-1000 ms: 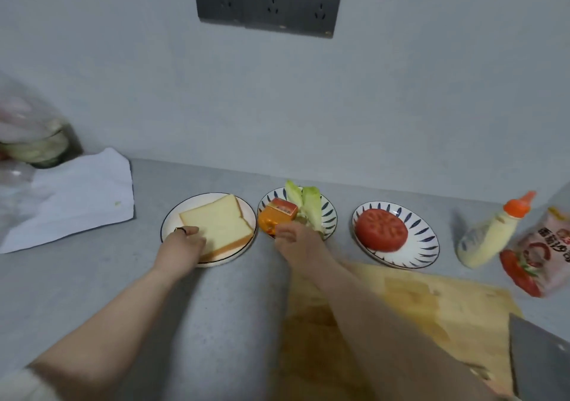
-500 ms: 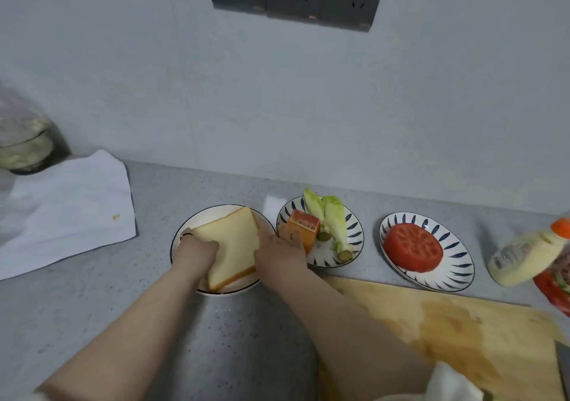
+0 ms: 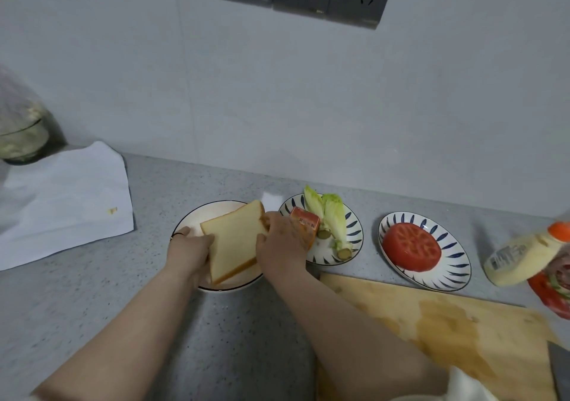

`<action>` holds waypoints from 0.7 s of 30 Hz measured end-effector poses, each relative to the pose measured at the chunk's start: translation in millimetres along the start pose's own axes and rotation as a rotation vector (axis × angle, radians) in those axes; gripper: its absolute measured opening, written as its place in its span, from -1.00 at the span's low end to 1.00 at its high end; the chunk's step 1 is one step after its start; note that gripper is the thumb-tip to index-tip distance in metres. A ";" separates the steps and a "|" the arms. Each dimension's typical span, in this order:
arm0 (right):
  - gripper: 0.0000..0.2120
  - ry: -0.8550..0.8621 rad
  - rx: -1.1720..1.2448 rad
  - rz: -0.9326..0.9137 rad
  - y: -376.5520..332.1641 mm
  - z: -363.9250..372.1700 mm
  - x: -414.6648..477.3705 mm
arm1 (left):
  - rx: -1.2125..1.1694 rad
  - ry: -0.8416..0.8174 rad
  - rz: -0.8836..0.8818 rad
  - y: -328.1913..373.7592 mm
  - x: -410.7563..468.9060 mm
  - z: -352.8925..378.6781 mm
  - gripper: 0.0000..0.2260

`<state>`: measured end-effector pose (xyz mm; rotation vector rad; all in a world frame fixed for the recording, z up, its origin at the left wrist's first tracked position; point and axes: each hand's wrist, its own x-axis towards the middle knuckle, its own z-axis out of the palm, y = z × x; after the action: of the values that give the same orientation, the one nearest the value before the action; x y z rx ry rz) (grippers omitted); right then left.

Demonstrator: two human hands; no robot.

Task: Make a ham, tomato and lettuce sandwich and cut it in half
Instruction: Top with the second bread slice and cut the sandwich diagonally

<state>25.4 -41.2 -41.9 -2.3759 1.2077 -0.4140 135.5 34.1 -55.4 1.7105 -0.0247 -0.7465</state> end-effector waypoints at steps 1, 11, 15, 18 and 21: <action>-0.69 0.037 0.075 0.000 -0.9 -5.9 -1.7 | -0.063 -0.019 -0.006 1.6 -2.8 1.7 -0.50; -0.76 0.140 0.755 0.091 43.7 -118.7 -47.6 | -0.377 -0.335 -0.059 22.1 -75.9 30.3 -0.86; -0.79 0.119 0.899 0.140 90.7 -172.3 -90.4 | -0.217 -0.537 0.061 18.6 -130.8 60.3 -0.78; -0.77 0.128 0.974 0.161 127.2 -202.1 -125.3 | -0.149 -0.584 0.138 7.5 -169.0 88.4 -0.83; -0.78 0.166 1.031 0.186 168.7 -227.5 -161.4 | -0.058 -0.559 0.209 -11.6 -211.5 121.1 -0.88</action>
<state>-285.0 -53.7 57.0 -1.3549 0.9237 -0.9126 -95.3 16.4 21.6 1.3728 -0.5531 -1.0320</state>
